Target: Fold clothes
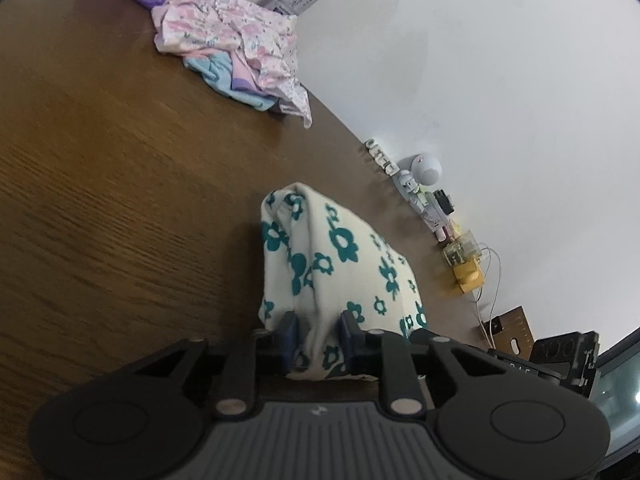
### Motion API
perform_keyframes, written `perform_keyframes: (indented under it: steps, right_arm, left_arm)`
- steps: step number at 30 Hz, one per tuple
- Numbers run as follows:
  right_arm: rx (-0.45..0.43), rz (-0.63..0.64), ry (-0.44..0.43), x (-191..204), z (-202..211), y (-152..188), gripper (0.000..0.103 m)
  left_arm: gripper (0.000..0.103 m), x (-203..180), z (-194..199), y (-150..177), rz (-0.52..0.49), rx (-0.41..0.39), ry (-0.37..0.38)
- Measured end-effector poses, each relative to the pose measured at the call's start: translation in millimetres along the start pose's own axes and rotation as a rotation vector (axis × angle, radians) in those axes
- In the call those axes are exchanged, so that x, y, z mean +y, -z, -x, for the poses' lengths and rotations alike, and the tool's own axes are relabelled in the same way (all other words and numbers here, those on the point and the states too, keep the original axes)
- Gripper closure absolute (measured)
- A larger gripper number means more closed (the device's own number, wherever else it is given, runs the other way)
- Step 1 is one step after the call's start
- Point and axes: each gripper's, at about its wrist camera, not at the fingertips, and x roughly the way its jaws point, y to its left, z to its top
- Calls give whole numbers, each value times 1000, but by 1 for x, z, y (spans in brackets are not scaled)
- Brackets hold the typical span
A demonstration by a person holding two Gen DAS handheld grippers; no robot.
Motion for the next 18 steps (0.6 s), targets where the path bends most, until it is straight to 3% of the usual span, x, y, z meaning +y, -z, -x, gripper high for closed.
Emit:
perform_keyframes:
  steps: [6,7,8,9,11,12,13,18]
  right_arm:
    - [-29,-9,-13,-7,8,-6,66]
    - [-33,-10,-15,-8,9,-7,66]
    - [-38,-12,-17,-9,10,-8,66]
    - [-43,-13,-19,-11,11,-9,61]
    - [-52,-16,-23,-13,14,-11,41]
    - [-57,-18,-25,-14,15,-12,26]
    - [-62,-19,-27,-15,16,-13,21]
    - [-46,-55,-62,-27,7,-19,20]
  left_arm:
    - [74,-6,1,5,-31,-8,-15]
    - [70,-7,3,4,-35,-15,-17]
    - [59,-8,4,3,-39,-22,-19]
    - [50,-10,8,1,-51,-40,-28]
    - [23,-16,14,-9,-87,-82,-66]
    - [21,-17,13,-14,-95,-80,-80]
    - [19,-18,11,-20,-104,-77,-95]
    - [19,-11,-18,-38,-48,29,-95]
